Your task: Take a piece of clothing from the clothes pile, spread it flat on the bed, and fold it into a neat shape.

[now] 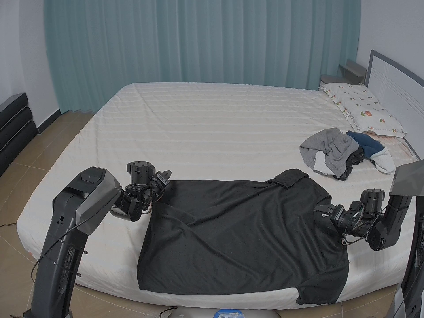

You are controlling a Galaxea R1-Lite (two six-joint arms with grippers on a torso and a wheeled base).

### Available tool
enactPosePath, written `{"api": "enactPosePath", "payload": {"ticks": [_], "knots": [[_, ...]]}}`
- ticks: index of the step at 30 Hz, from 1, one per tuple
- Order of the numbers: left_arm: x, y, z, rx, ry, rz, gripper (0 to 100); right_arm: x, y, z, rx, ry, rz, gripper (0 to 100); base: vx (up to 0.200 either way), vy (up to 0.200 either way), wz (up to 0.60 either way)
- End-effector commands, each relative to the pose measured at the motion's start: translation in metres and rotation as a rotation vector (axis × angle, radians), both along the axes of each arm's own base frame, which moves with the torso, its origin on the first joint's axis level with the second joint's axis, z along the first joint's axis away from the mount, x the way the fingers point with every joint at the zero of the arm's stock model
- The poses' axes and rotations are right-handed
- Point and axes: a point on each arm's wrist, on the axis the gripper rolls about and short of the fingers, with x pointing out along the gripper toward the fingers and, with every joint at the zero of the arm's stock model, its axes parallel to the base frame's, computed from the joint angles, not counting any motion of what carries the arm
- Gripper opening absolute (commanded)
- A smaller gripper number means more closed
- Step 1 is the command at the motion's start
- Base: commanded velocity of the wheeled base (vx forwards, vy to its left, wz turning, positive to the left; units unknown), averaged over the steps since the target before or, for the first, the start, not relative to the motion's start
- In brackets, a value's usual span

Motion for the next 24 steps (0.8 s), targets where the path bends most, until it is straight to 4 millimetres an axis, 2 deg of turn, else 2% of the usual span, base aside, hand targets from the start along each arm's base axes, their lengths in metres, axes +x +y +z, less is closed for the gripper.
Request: {"api": "enactPosePath", "payload": {"ticks": [1,6,11,18,19,24], "knots": [[0.000,0.001,-0.001,0.001,0.007,0.001,0,0.000,0.000,0.001,0.000,-0.004,0.000,100,0.000,0.000,0.00],[0.002,0.005,0.003,0.006,-0.017,0.033,0,0.001,0.000,0.001,0.005,-0.003,-0.003,100,0.000,0.000,0.00],[0.016,0.006,0.009,0.005,-0.134,0.113,0,0.001,0.000,0.001,0.005,-0.003,-0.003,100,0.000,0.000,0.00],[0.020,0.009,0.014,-0.001,-0.181,0.139,0,0.001,0.000,0.001,0.005,-0.003,-0.003,100,0.000,0.000,0.00],[0.025,0.010,0.017,-0.011,-0.229,0.149,0,0.001,0.000,0.001,0.005,-0.003,-0.003,100,0.000,0.000,0.00],[0.035,0.011,0.014,-0.008,-0.291,0.185,0,0.001,0.000,0.002,0.006,-0.006,-0.003,100,0.000,0.000,0.00]]}}
